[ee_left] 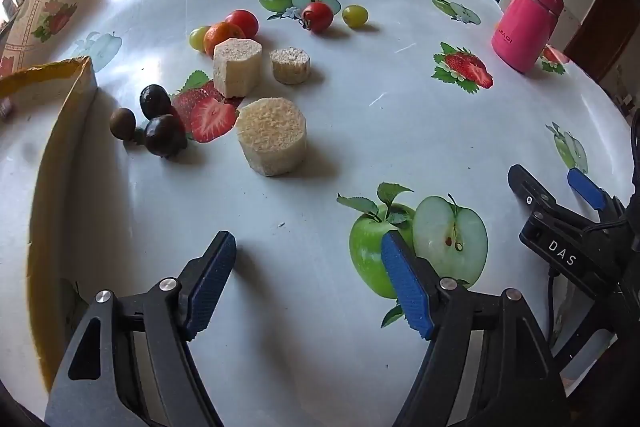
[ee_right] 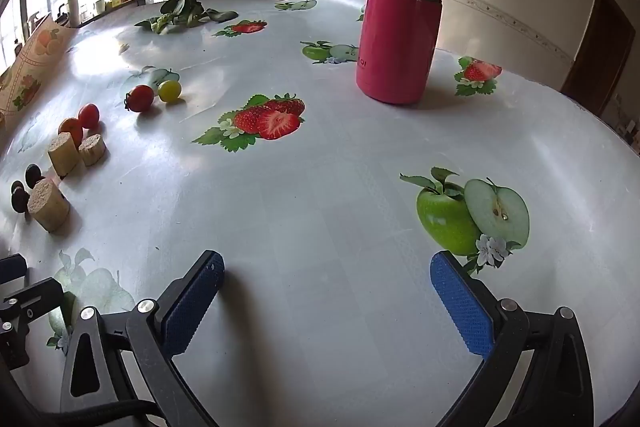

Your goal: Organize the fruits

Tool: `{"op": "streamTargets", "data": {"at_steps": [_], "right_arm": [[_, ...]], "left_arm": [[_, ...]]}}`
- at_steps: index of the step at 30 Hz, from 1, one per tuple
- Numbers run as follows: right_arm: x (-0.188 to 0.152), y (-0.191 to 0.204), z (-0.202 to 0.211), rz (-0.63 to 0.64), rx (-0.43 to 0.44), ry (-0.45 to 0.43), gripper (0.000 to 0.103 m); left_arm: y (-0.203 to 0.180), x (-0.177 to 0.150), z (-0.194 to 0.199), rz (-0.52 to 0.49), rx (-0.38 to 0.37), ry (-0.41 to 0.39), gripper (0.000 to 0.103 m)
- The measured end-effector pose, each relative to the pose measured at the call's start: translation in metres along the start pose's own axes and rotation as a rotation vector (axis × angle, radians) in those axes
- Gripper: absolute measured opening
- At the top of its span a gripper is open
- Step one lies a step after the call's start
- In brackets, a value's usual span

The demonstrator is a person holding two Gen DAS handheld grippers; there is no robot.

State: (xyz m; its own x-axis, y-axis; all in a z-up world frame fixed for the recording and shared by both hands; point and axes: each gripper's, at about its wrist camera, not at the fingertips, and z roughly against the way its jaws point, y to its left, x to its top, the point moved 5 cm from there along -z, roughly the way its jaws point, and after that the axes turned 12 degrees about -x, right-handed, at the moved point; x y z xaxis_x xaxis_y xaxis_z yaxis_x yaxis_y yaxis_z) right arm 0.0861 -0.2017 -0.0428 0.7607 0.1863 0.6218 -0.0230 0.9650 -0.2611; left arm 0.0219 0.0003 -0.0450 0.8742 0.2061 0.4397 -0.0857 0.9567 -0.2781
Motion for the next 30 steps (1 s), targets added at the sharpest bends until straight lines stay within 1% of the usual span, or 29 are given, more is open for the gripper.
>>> {"op": "streamTargets", "data": {"at_steps": [3, 8, 9, 11, 12, 16, 17, 19, 22, 23, 24, 25, 26, 27, 28, 29, 30], "right_arm": [[0.000, 0.000, 0.000, 0.000, 0.000, 0.000, 0.102], [0.000, 0.000, -0.001, -0.001, 0.002, 0.000, 0.102], [0.000, 0.000, -0.001, 0.000, 0.001, 0.000, 0.102], [0.000, -0.001, -0.001, -0.001, 0.002, 0.000, 0.102], [0.000, -0.001, -0.001, -0.001, 0.002, 0.001, 0.102], [0.000, 0.000, -0.001, -0.001, 0.002, 0.001, 0.102], [0.000, 0.000, -0.001, -0.001, 0.002, 0.000, 0.102], [0.000, 0.000, -0.001, -0.001, 0.001, 0.000, 0.102], [-0.001, 0.000, -0.001, 0.000, 0.003, -0.002, 0.102], [0.002, 0.002, -0.002, 0.009, 0.025, -0.001, 0.103], [0.005, 0.008, 0.000, 0.046, 0.063, 0.003, 0.103], [0.008, 0.015, 0.004, 0.112, 0.100, 0.002, 0.102], [0.012, 0.022, 0.011, 0.166, 0.121, -0.014, 0.100], [0.018, 0.026, 0.024, 0.187, 0.163, -0.056, 0.098], [0.024, 0.029, 0.038, 0.181, 0.245, -0.098, 0.100], [0.030, 0.034, 0.050, 0.184, 0.329, -0.116, 0.100], [0.036, 0.041, 0.058, 0.208, 0.398, -0.107, 0.101]], "left_arm": [[-0.003, -0.003, 0.000, -0.019, 0.017, -0.007, 0.075], [0.005, 0.001, 0.010, 0.027, 0.010, -0.018, 0.075], [0.014, 0.008, 0.012, 0.040, 0.024, -0.008, 0.075], [0.023, 0.012, 0.015, 0.074, 0.020, -0.002, 0.075], [0.025, 0.006, 0.018, 0.081, 0.025, -0.002, 0.075], [0.033, 0.007, 0.030, 0.094, 0.063, -0.025, 0.075], [0.035, 0.006, 0.031, 0.112, 0.034, -0.045, 0.075], [0.037, 0.006, 0.036, 0.115, 0.051, -0.067, 0.075], [0.034, 0.007, 0.045, 0.098, 0.098, -0.066, 0.075], [0.033, 0.007, 0.048, 0.092, 0.114, -0.059, 0.075], [0.032, 0.008, 0.052, 0.085, 0.129, -0.058, 0.075], [0.030, 0.008, 0.056, 0.081, 0.139, -0.067, 0.075], [0.029, 0.009, 0.060, 0.078, 0.146, -0.078, 0.075], [0.027, 0.009, 0.065, 0.078, 0.148, -0.096, 0.075], [0.026, 0.009, 0.070, 0.079, 0.157, -0.105, 0.075], [0.025, 0.010, 0.074, 0.075, 0.176, -0.107, 0.075], [0.024, 0.012, 0.079, 0.072, 0.185, -0.115, 0.075]]}}
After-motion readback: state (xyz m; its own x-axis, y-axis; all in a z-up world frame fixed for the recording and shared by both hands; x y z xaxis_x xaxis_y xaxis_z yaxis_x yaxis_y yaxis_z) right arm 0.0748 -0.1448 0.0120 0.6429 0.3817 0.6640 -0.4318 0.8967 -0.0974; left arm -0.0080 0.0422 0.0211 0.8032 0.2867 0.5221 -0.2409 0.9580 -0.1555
